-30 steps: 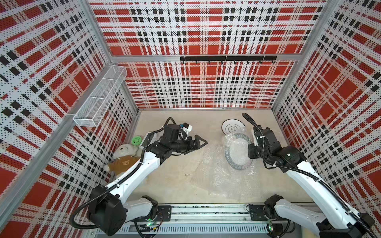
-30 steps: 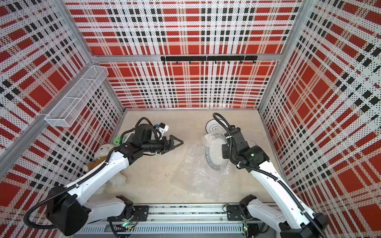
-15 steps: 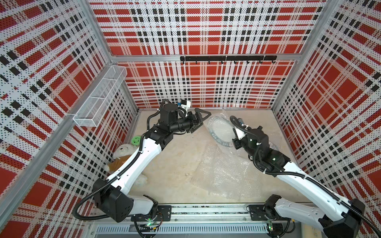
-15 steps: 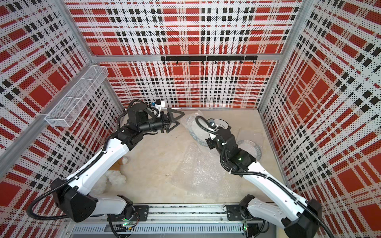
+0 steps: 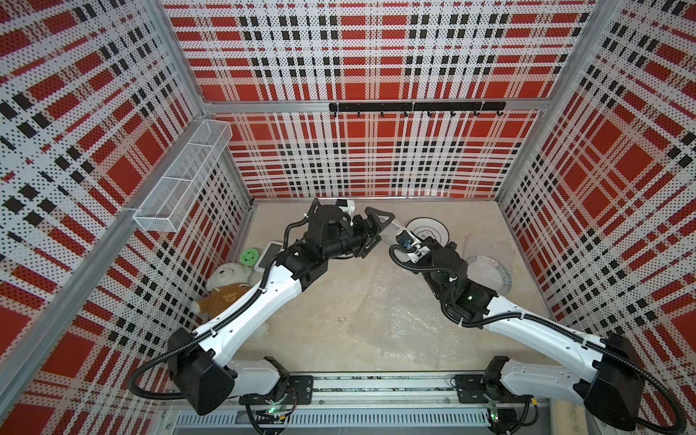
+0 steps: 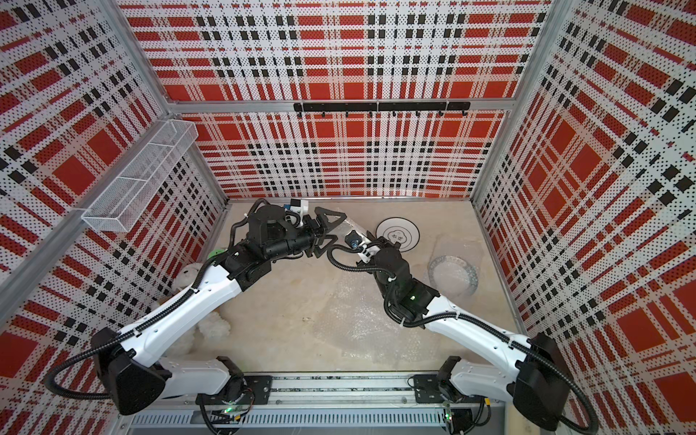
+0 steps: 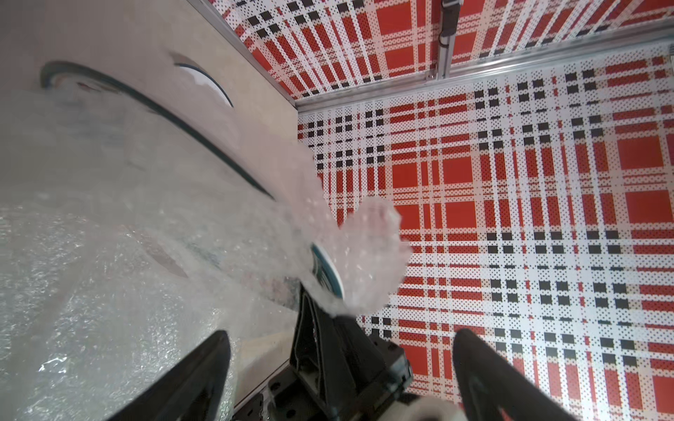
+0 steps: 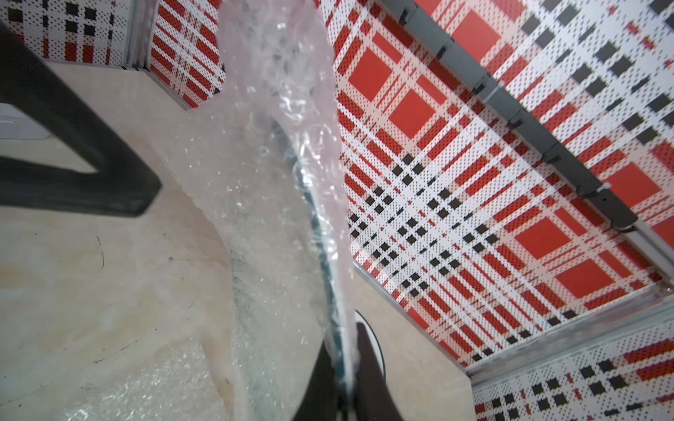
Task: Unpack dinner plates from bubble wrap
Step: Adjust the bubble wrap.
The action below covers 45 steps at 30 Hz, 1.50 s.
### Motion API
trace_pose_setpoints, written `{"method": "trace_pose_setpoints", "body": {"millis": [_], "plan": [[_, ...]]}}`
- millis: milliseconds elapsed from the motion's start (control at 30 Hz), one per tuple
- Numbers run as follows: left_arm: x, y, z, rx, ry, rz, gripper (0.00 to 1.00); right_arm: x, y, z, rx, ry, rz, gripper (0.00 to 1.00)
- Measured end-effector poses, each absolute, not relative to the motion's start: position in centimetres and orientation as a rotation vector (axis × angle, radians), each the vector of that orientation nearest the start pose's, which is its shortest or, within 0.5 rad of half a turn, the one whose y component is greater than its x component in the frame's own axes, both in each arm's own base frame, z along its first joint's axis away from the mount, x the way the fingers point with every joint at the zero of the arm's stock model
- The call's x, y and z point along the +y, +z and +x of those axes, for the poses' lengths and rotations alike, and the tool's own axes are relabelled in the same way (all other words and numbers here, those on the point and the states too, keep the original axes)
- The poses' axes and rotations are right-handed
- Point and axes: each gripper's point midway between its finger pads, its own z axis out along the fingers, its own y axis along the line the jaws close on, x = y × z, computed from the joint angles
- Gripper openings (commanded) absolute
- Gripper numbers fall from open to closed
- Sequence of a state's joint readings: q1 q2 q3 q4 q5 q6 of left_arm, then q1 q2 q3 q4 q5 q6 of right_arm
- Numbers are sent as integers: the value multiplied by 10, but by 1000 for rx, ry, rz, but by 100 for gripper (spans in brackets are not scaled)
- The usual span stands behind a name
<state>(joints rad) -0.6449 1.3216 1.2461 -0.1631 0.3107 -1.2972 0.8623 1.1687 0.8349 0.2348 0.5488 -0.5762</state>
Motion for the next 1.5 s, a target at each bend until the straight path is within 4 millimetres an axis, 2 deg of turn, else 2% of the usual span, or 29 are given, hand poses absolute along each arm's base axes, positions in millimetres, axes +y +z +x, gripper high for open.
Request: {"method": "trace_pose_setpoints", "body": {"millis": [67, 167, 333, 433, 567, 800, 867, 900, 933, 1000, 1200, 1267, 1500], "plan": [[-305, 352, 319, 2092, -1563, -453, 84, 241, 314, 316, 1455, -240, -762, 0], [-312, 345, 325, 2106, -1561, -479, 65, 245, 314, 313, 1438, -242, -777, 0], [-318, 338, 329, 2119, -1565, -515, 44, 244, 307, 312, 1440, -273, -799, 0], [-317, 339, 330, 2112, -1568, -527, 26, 242, 305, 312, 1445, -293, -800, 0], [-318, 340, 330, 2108, -1577, -544, 14, 239, 309, 313, 1436, -315, -788, 0], [-318, 336, 329, 2105, -1611, -598, 12, 241, 306, 312, 1428, -359, -805, 0], [-318, 334, 329, 2107, -1611, -605, 23, 241, 305, 312, 1427, -369, -808, 0], [-318, 333, 329, 2108, -1609, -607, 33, 242, 305, 311, 1425, -370, -811, 0], [-318, 332, 329, 2108, -1606, -603, 36, 242, 305, 311, 1422, -369, -812, 0], [-318, 329, 330, 2111, -1602, -604, 36, 244, 306, 310, 1415, -366, -813, 0], [-320, 328, 332, 2099, -1611, -599, 19, 246, 307, 309, 1406, -369, -821, 0], [-320, 328, 332, 2099, -1616, -611, 9, 246, 305, 310, 1405, -384, -831, 0], [-319, 320, 332, 2113, -1626, -682, 1, 246, 296, 312, 1405, -439, -869, 0]]}}
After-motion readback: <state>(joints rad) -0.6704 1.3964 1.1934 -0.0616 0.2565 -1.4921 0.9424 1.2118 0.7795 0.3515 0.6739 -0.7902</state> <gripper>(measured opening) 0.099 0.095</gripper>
